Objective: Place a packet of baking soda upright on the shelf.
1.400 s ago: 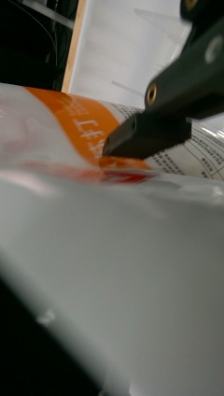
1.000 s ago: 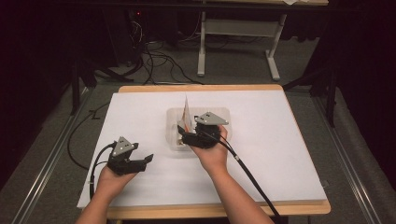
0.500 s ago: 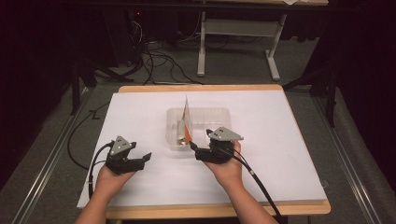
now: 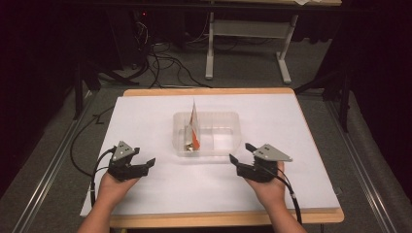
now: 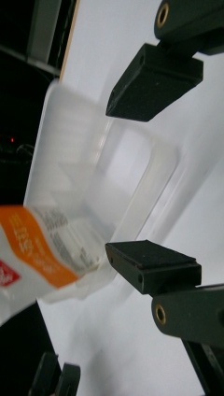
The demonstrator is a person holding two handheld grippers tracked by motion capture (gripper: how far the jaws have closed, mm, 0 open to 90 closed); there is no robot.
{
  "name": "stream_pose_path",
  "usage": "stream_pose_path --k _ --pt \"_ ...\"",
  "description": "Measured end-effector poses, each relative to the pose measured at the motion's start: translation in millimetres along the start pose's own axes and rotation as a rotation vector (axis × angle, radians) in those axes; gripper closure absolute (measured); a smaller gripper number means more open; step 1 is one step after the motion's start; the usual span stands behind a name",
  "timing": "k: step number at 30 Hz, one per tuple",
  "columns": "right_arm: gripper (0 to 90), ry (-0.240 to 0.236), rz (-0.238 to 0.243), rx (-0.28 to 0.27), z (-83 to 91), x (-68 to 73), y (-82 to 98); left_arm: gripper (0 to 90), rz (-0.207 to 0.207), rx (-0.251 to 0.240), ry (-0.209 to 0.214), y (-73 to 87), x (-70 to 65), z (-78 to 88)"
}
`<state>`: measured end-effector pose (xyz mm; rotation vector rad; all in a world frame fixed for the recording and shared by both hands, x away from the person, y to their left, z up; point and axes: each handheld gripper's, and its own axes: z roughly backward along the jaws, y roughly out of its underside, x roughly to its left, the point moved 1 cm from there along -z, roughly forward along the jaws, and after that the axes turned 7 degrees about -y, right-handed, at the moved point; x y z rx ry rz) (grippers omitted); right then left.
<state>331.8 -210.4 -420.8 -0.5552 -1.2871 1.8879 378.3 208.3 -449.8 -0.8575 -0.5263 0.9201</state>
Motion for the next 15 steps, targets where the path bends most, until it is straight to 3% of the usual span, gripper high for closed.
stream_pose_path --k 5,11,12,15 --pt "32.3 0.068 0.012 0.0 33.9 -29.4 11.7 24.8 0.007 -0.002 -0.005 0.5 0.5 0.8" --pt "31.2 0.19 -0.008 0.062 72.6 -67.5 39.7 24.8 0.021 0.0 -0.009 1.9 1.3 1.9" --pt "31.2 0.19 -0.008 0.062 72.6 -67.5 39.7 24.8 0.021 0.0 -0.009 1.9 1.3 1.9" --pt "29.8 0.256 -0.08 0.095 98.8 -91.5 59.3 24.8 -0.006 0.015 -0.001 1.8 -4.9 -1.3"
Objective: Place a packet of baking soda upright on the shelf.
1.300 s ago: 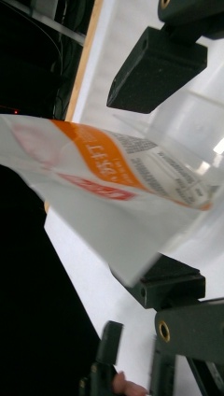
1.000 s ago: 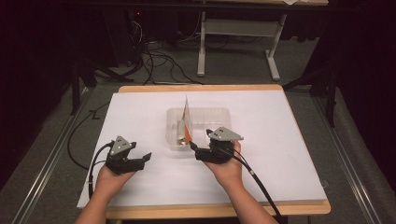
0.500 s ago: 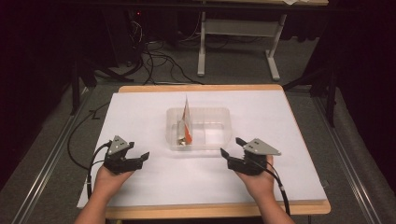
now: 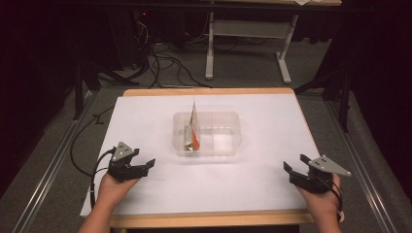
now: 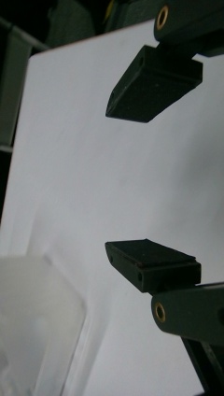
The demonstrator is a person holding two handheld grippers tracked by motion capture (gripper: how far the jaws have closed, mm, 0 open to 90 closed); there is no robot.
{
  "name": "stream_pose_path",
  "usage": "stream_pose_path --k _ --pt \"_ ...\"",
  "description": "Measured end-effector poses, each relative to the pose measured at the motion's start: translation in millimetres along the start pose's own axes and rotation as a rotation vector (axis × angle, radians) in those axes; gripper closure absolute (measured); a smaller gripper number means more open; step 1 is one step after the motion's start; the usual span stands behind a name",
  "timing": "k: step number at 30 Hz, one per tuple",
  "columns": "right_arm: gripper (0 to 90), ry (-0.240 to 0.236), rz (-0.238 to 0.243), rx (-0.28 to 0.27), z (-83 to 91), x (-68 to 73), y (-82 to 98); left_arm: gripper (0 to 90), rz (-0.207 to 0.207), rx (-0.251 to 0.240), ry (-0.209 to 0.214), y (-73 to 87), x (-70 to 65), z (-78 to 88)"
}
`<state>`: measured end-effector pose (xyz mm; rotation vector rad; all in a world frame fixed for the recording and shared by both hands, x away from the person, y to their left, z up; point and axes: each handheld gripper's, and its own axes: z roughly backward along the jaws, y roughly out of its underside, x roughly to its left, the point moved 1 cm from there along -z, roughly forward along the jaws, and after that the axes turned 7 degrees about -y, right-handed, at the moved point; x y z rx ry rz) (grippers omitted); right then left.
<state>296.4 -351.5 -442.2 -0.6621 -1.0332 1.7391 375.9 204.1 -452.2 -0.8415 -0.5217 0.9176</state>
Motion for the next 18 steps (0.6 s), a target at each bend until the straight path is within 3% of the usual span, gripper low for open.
stream_pose_path --k 3,5,18 --pt "29.9 0.033 -0.071 0.001 3.6 -18.8 5.2 24.8 -0.035 0.015 0.007 -1.6 -5.6 -4.5" --pt "29.9 0.046 -0.107 0.001 0.9 -25.7 7.3 24.7 -0.036 0.019 0.005 -2.2 -6.6 -6.3" --pt "30.0 0.02 -0.073 0.027 -7.6 -16.2 6.0 24.3 -0.013 -0.003 0.004 -1.9 -0.3 -0.5"
